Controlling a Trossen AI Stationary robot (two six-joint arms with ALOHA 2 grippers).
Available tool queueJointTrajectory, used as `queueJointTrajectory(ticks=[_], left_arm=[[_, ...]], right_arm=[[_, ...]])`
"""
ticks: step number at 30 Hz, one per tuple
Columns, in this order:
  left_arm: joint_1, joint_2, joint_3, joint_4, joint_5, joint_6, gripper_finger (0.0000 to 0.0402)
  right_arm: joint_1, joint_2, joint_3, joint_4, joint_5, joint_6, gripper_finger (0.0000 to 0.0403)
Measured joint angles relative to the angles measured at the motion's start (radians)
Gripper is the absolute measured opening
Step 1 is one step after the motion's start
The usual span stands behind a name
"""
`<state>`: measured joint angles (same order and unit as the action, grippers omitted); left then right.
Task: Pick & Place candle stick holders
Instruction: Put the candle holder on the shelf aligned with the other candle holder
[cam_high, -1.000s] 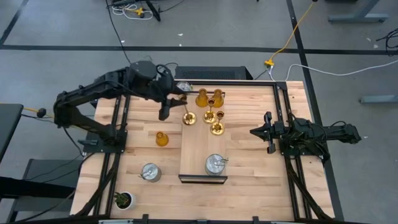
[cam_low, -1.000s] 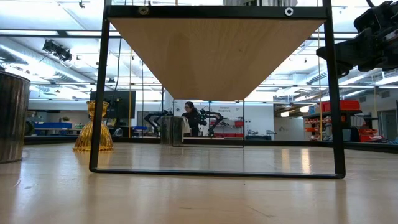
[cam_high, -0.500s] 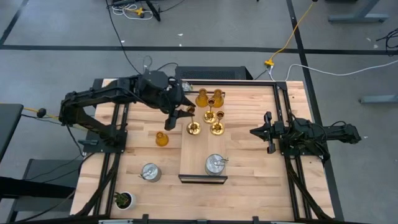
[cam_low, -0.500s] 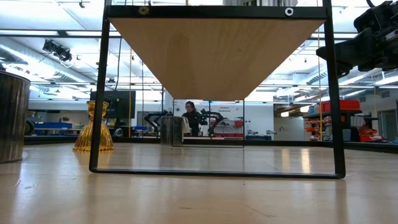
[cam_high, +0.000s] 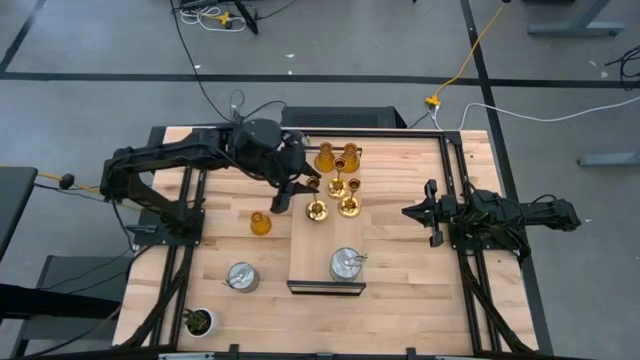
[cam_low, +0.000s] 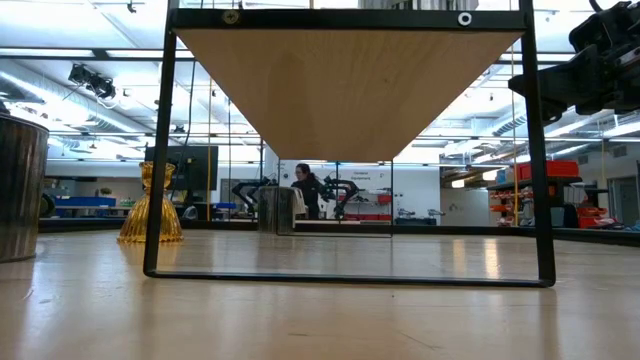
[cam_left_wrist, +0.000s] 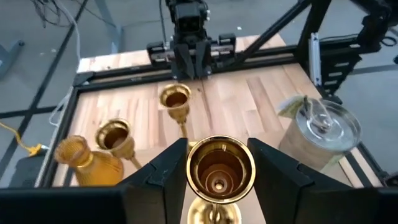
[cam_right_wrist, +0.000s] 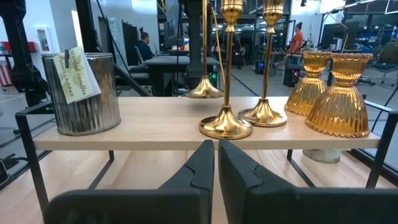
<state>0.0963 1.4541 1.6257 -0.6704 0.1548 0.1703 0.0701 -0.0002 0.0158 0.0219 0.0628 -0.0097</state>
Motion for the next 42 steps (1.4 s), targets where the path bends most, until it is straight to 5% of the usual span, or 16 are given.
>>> queueJointTrajectory(ticks=[42], left_arm=[[0.014,0.061,0.000,0.037,-0.004,0.051,0.0169]], right_arm=[[0.000,0.000,0.000,0.000,0.000,0.000,0.0027]])
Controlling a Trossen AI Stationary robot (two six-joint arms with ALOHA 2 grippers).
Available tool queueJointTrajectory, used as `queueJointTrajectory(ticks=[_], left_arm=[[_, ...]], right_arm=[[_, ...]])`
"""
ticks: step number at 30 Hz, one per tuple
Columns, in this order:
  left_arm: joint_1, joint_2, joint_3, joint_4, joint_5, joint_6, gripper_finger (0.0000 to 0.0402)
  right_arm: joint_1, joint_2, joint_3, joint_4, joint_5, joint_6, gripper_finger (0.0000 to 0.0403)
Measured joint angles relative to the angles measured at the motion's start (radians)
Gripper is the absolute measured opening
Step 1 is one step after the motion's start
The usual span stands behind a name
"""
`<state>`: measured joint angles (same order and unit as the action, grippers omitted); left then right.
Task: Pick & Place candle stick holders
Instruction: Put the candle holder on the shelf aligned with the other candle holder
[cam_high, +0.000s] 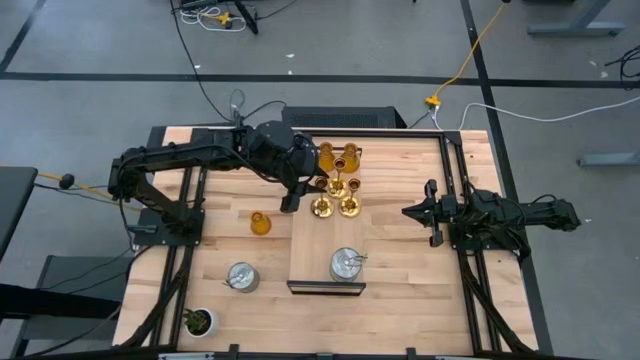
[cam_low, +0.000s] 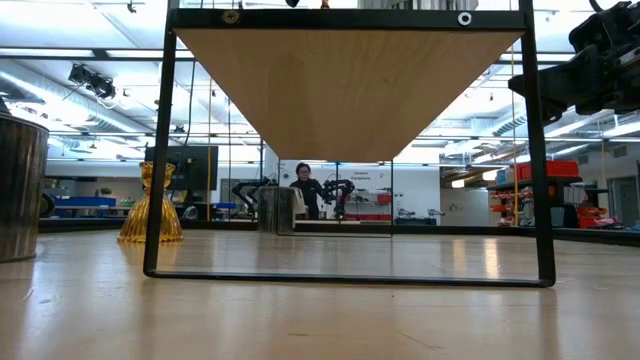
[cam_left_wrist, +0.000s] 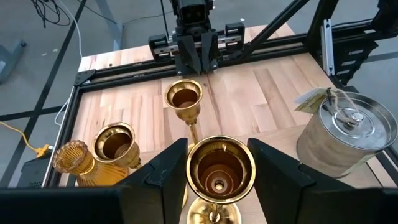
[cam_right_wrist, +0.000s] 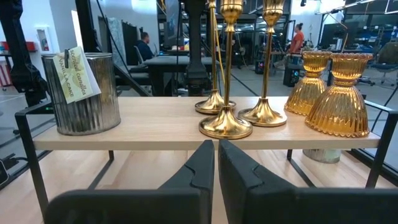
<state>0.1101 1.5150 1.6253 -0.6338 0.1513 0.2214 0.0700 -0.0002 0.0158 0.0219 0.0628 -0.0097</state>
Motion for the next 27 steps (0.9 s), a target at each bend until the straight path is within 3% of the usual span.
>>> queueJointTrajectory(ticks=[14,27], left_arm=[[0.000,0.000,0.000,0.000,0.000,-0.001,0.0176],[0.000,-0.002,0.000,-0.006,-0.016,-0.026,0.0267]], right_arm=[[0.000,0.000,0.000,0.000,0.000,0.000,0.0027],[0.000,0.000,0.000,0.000,0.000,0.000,0.0027]])
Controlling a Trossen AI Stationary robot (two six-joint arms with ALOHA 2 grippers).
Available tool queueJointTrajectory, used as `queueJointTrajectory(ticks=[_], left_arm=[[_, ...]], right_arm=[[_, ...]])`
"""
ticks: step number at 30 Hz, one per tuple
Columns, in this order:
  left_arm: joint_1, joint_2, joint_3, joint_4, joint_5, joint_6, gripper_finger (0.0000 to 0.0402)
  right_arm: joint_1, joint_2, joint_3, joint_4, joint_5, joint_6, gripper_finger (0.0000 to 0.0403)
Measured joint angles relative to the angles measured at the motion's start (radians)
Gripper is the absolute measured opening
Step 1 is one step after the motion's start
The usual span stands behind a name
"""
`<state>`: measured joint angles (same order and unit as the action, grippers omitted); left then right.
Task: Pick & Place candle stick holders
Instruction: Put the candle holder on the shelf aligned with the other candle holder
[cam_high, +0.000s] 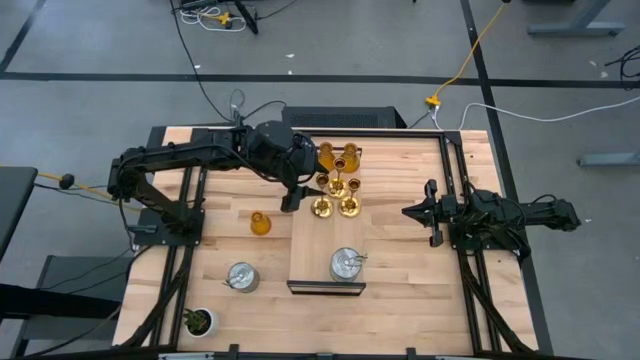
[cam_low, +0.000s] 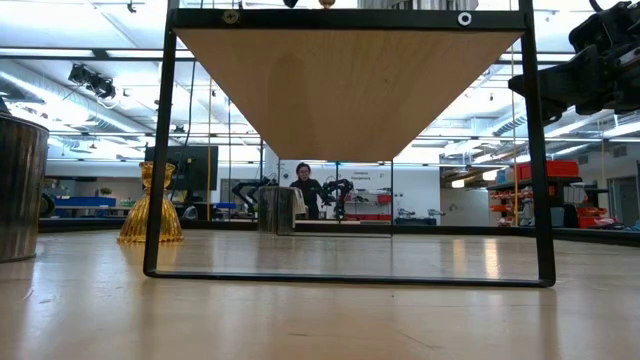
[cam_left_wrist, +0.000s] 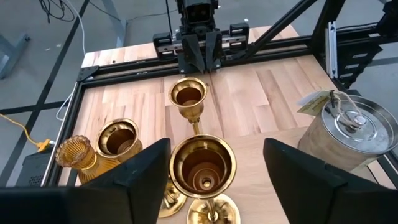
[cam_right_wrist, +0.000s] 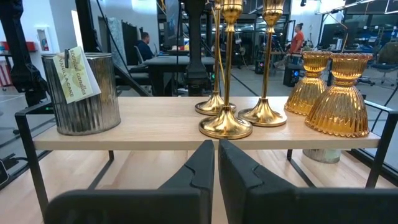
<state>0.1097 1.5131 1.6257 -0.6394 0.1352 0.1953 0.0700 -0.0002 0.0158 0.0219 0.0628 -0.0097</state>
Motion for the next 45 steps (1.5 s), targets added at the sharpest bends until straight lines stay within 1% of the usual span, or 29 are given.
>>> queueJointTrajectory(ticks=[5,9,20,29,33,45], left_arm=[[0.000,0.000,0.000,-0.013,-0.003,0.001,0.0269],[0.000,0.000,0.000,-0.027,-0.024,0.002,0.0267],[0.038,-0.029,0.001,-0.136,-0.062,-0.001,0.0266],[0.057,-0.036,0.001,-0.234,-0.064,-0.007,0.0263],[0.063,-0.036,0.001,-0.268,-0.064,-0.007,0.0245],[0.091,-0.036,0.001,-0.349,-0.064,-0.006,0.0163]], right_arm=[[0.000,0.000,0.000,0.000,0.000,0.000,0.0027],[0.000,0.000,0.000,0.000,0.000,0.000,0.0027],[0.000,0.000,0.000,0.000,0.000,0.000,0.0027],[0.000,0.000,0.000,0.000,0.000,0.000,0.0027],[0.000,0.000,0.000,0.000,0.000,0.000,0.0027],[0.000,0.000,0.000,0.000,0.000,0.000,0.0027]])
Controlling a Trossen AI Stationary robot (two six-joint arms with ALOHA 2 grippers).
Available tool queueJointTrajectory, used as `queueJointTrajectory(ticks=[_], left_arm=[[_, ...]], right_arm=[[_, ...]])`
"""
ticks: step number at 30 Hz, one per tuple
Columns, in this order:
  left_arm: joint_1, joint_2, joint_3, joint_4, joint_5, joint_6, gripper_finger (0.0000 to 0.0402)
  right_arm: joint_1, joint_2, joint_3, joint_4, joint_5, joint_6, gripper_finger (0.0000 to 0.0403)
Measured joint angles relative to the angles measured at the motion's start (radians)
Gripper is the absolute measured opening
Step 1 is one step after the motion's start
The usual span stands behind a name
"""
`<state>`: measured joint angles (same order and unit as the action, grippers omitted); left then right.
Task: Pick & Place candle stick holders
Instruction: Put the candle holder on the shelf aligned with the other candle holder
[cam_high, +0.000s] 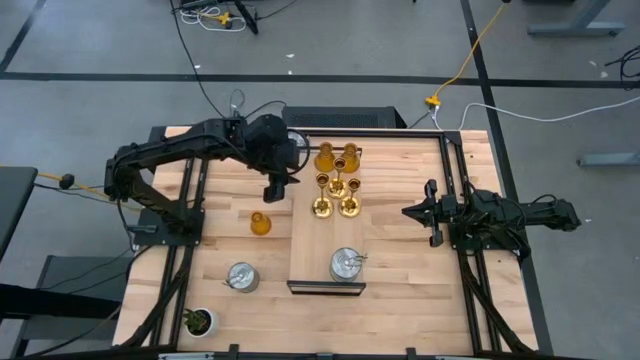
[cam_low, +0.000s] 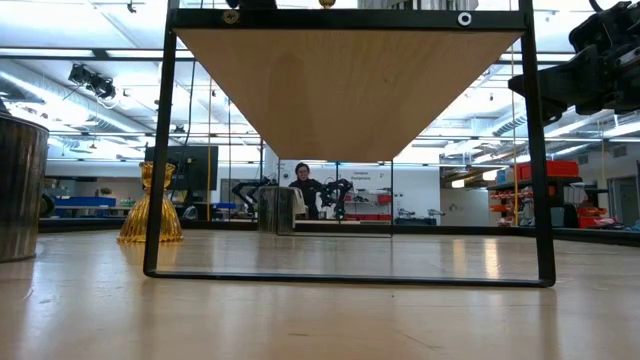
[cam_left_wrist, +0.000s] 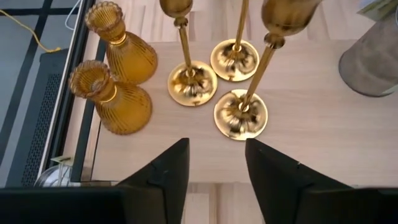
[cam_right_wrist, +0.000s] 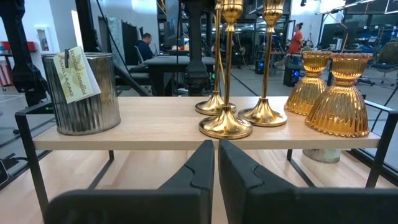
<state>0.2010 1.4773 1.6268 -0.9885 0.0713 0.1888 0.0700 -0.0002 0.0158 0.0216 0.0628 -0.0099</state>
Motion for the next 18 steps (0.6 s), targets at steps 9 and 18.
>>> queueJointTrajectory(ticks=[9,18], left_arm=[[0.006,-0.008,-0.090,0.036,0.003,0.005,0.0128],[0.012,-0.014,-0.182,0.076,0.005,0.006,0.0111]], right_arm=[[0.000,0.000,0.000,0.000,0.000,0.000,0.0027],[0.000,0.000,0.000,0.000,0.000,0.000,0.0027]])
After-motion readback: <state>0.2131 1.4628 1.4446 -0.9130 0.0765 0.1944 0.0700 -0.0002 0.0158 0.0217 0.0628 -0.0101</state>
